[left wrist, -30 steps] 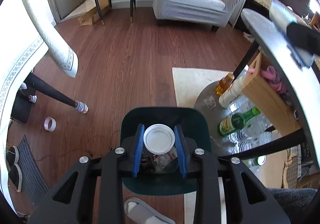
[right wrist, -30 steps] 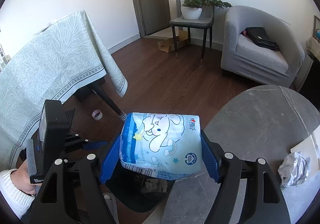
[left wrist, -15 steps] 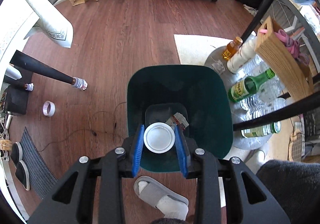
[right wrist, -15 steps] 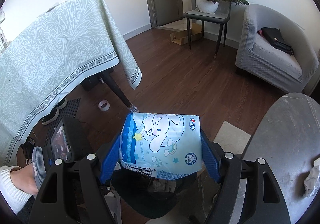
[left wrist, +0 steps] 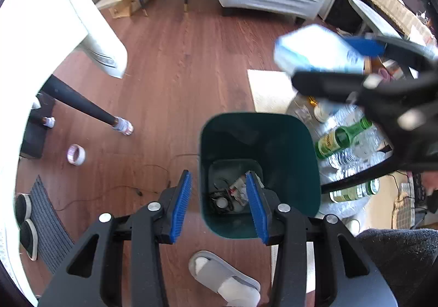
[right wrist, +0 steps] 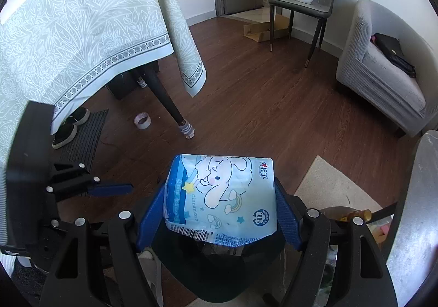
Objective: Collect trash
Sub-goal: 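Open the left gripper to drop the cap while the right gripper releases the diaper pack, then return both grippers over the table toward the crumpled paper ball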
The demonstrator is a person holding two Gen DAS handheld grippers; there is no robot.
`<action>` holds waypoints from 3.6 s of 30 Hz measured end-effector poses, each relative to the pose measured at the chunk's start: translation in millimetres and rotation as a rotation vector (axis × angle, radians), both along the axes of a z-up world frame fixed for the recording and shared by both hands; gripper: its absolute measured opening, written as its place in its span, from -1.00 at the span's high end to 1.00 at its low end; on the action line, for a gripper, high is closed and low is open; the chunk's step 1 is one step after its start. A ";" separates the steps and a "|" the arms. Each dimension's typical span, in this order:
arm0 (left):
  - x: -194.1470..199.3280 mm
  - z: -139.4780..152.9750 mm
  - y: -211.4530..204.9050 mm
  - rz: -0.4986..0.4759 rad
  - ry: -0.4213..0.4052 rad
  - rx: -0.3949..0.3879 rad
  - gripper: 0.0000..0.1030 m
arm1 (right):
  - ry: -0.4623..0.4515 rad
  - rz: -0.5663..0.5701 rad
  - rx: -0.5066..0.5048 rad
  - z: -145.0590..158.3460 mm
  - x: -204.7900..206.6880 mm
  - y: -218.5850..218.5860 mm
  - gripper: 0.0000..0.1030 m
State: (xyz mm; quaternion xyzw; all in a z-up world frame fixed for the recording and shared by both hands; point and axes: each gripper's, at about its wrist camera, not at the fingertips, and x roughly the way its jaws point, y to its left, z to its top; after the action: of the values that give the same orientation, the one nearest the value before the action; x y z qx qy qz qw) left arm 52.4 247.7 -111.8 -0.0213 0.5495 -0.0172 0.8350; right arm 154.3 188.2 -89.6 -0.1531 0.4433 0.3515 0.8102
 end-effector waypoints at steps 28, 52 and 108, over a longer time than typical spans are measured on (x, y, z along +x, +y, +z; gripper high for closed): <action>-20.9 111.8 24.1 0.128 -0.375 -0.091 0.51 | 0.253 0.038 -0.314 -143.1 -3.8 25.9 -0.46; -29.2 163.2 -22.5 0.148 -0.533 -0.070 0.42 | 0.132 0.136 -0.217 -86.3 -35.4 15.7 -0.54; 67.1 115.5 -310.9 -0.188 -0.416 -0.223 -0.41 | -0.115 -0.513 0.287 87.6 6.8 -380.8 -0.24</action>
State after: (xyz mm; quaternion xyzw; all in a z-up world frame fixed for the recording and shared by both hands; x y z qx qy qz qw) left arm 119.6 -63.2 3.7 -0.0578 0.3603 -0.1593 0.9173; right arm 161.1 -192.6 -2.0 0.0606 0.3667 0.1850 0.9097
